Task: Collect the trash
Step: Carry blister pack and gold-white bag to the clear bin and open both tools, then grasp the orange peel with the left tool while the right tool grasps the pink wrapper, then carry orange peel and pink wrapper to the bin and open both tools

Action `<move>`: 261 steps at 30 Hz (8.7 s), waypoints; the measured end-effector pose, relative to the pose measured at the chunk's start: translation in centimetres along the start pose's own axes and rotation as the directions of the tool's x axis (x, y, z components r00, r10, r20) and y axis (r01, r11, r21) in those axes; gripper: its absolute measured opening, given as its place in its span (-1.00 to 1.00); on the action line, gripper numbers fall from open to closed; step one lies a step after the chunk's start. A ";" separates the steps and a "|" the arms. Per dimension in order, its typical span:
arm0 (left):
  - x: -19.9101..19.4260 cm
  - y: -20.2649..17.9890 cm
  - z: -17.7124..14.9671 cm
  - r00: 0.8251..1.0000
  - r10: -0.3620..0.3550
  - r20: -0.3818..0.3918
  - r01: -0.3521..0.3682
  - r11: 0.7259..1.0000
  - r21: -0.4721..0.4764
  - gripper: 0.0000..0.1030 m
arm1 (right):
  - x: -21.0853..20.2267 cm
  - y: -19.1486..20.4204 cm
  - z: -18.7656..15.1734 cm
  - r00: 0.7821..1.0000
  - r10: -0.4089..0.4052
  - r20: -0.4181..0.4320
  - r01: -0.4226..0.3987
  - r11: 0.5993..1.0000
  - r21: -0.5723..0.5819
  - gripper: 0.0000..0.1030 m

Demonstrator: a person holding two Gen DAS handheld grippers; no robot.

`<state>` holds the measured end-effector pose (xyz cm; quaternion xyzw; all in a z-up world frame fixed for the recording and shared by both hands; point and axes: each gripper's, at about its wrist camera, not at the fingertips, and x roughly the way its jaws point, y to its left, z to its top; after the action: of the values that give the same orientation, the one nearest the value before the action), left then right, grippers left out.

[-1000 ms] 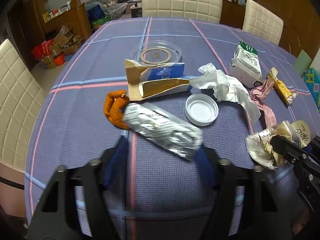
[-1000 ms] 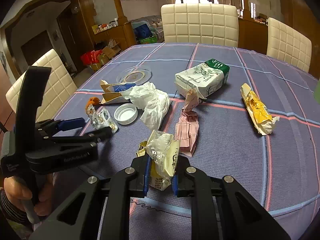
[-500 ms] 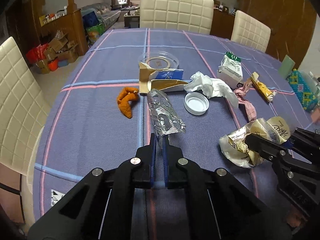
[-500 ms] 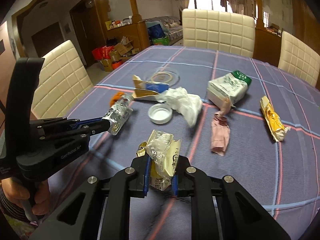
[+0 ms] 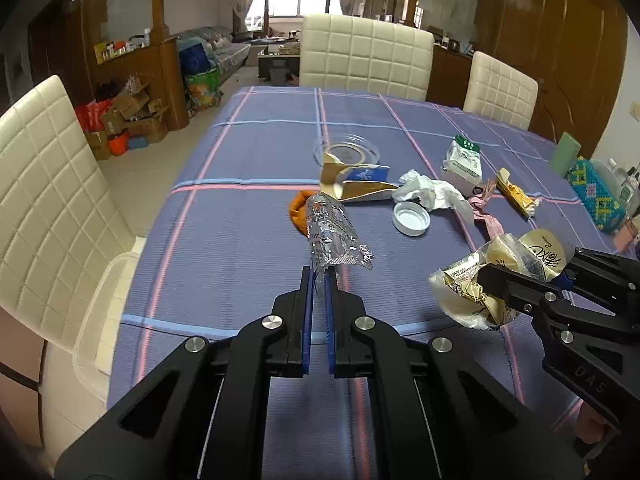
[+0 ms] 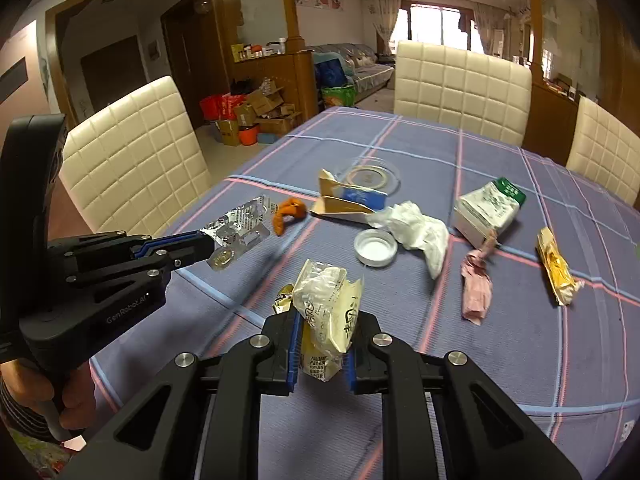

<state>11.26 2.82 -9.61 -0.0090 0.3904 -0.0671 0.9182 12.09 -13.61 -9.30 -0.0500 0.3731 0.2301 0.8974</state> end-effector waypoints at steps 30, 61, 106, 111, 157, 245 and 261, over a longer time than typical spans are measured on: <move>-3.4 13.3 -1.9 0.977 0.210 0.042 -0.201 0.967 -0.159 -0.88 | 6.4 13.3 6.3 0.990 0.139 -0.016 -0.139 0.965 -0.220 -0.68; -3.3 23.3 -3.8 0.945 0.326 -0.001 -0.315 0.912 -0.264 -0.82 | 13.0 21.7 10.0 0.982 0.180 -0.051 -0.187 0.931 -0.312 -0.68; -6.2 25.4 -6.1 0.888 0.460 0.006 -0.430 0.835 -0.344 0.93 | 14.1 23.5 9.7 0.993 0.119 0.013 -0.106 0.925 -0.364 0.37; -5.6 22.9 -4.7 0.910 0.414 0.024 -0.387 0.868 -0.310 0.93 | 12.0 20.2 9.2 0.996 0.072 0.045 -0.055 0.949 -0.311 0.37; 12.5 -0.2 4.7 0.990 0.076 -0.115 -0.071 0.996 0.047 -0.57 | 6.8 -11.7 -0.2 0.964 -0.242 -0.110 0.257 0.953 0.159 -0.65; -0.8 22.6 -4.5 0.954 0.295 -0.060 -0.301 0.924 -0.238 -0.58 | 13.1 20.0 7.3 0.988 0.126 -0.086 -0.147 0.939 -0.310 -0.65; -2.6 24.9 -6.1 0.926 0.373 -0.051 -0.370 0.877 -0.305 0.92 | 14.0 21.0 7.3 0.985 0.136 -0.108 -0.164 0.933 -0.319 -0.65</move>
<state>7.98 28.00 -13.70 -0.0780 0.3860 0.1723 0.9029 15.94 12.20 -12.02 -0.1791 0.3700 0.3545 0.8398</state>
